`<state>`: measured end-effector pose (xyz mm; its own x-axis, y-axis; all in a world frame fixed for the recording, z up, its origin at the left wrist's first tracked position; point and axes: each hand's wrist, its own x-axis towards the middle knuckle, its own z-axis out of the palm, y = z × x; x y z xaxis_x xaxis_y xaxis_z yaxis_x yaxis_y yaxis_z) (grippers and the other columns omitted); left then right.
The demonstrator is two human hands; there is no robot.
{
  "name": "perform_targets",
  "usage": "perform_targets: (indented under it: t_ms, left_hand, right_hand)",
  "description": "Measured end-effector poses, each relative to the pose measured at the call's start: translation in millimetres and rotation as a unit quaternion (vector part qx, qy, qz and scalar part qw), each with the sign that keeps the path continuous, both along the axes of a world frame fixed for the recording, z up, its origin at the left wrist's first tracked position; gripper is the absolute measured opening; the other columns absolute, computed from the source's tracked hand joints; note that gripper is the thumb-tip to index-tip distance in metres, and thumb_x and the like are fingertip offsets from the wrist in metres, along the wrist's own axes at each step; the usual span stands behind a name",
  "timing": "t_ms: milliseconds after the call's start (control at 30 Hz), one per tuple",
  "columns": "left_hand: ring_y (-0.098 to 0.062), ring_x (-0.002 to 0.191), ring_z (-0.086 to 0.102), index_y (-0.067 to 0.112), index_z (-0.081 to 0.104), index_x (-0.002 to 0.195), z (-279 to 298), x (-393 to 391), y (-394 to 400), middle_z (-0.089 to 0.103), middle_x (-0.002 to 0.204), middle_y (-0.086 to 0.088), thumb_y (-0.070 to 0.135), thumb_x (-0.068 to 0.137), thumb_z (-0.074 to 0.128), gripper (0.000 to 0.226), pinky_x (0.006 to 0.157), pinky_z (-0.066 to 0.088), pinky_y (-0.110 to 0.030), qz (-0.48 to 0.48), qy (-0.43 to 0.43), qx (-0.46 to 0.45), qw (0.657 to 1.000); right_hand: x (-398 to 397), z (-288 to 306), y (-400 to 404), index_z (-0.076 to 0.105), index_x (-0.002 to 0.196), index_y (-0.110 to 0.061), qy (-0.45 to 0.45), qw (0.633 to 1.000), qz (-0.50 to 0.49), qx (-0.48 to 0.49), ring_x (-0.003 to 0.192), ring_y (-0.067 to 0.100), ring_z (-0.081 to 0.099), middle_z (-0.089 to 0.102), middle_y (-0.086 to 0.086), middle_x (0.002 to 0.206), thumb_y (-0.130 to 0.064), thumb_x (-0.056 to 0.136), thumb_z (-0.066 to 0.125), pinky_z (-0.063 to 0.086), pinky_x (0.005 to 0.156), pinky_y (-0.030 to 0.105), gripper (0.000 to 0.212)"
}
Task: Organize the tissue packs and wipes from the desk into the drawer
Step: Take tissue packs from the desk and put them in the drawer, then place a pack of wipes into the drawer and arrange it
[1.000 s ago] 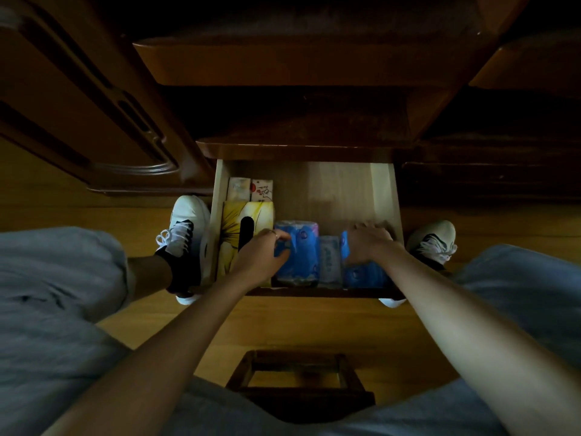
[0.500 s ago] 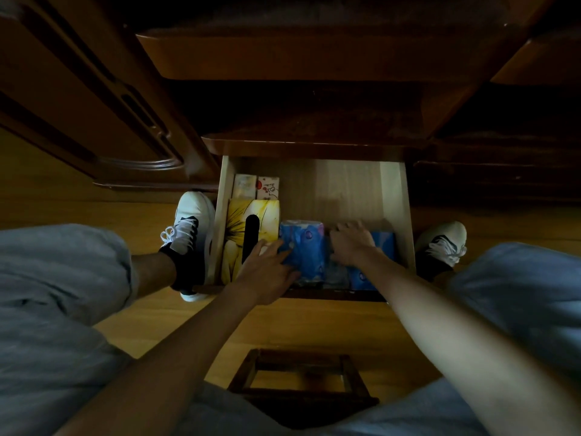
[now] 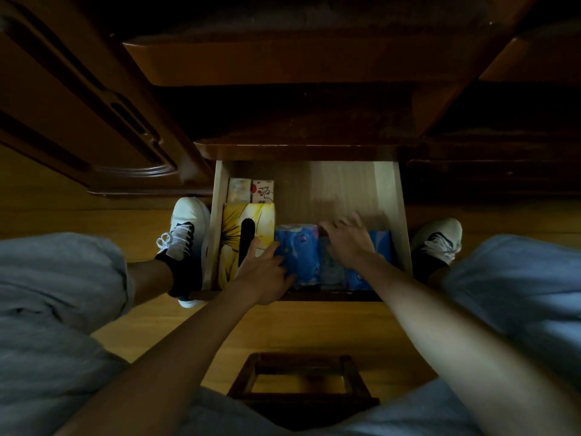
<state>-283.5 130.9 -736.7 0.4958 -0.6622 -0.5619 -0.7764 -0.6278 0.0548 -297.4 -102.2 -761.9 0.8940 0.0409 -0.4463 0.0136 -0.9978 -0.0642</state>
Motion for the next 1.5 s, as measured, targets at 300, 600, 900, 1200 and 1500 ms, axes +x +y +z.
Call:
perform_targets:
  t_ms: [300,600,900,1200,1500]
  left_hand:
    - [-0.025,0.153,0.011,0.033,0.055,0.139,19.3,11.2,-1.1,0.044,0.155,0.004,0.053,0.104,0.021,0.053,0.116,-0.007,-0.059,-0.009,0.012,0.001,1.000]
    - [-0.009,0.117,0.058,0.039,0.063,0.125,200.7,68.4,-15.8,0.062,0.127,0.015,0.049,0.098,0.046,0.034,0.092,0.051,-0.032,0.043,-0.141,-0.226,0.963]
    - [-0.013,0.104,0.062,0.026,0.074,0.101,427.6,148.3,-42.6,0.071,0.104,0.011,0.021,0.093,0.063,0.015,0.068,0.056,-0.031,0.051,-0.368,-0.516,0.772]
    - [-0.015,0.110,0.055,0.035,0.068,0.106,454.0,264.8,-106.3,0.062,0.114,0.010,0.030,0.093,0.055,0.019,0.082,0.049,-0.034,0.122,-0.298,-0.415,0.851]
    - [-0.025,0.132,0.044,0.024,0.050,0.142,449.0,362.5,-221.2,0.051,0.142,-0.004,0.032,0.096,0.051,0.047,0.102,0.043,-0.042,0.116,-0.285,-0.364,0.879]
  right_hand:
    - [-6.9,63.0,-18.2,0.029,0.159,-0.017,0.020,0.997,-0.077,-0.009,0.148,0.032,0.031,0.044,0.013,0.157,-0.023,0.097,0.060,0.020,0.122,0.051,0.069]
    - [4.2,236.2,-46.3,0.066,0.121,-0.044,-0.148,0.958,-0.122,0.212,0.072,0.005,0.069,0.076,-0.016,0.102,-0.030,0.102,0.053,0.054,0.062,0.026,0.027]
    - [80.2,459.4,-84.4,0.069,0.109,-0.037,-0.561,0.821,-0.038,0.104,0.107,0.005,0.056,0.068,-0.021,0.109,-0.023,0.094,0.058,0.048,0.083,0.026,0.023]
    - [164.2,494.4,-121.8,0.069,0.087,-0.035,-0.423,0.901,-0.087,-0.052,0.083,0.017,0.068,0.061,-0.015,0.072,-0.060,0.097,0.046,0.040,0.057,0.029,0.036]
    - [278.9,491.8,-184.1,0.027,0.157,-0.034,-0.346,0.910,-0.195,-0.115,0.151,0.031,0.023,0.027,0.008,0.165,-0.061,0.093,0.051,0.025,0.117,0.054,0.073]
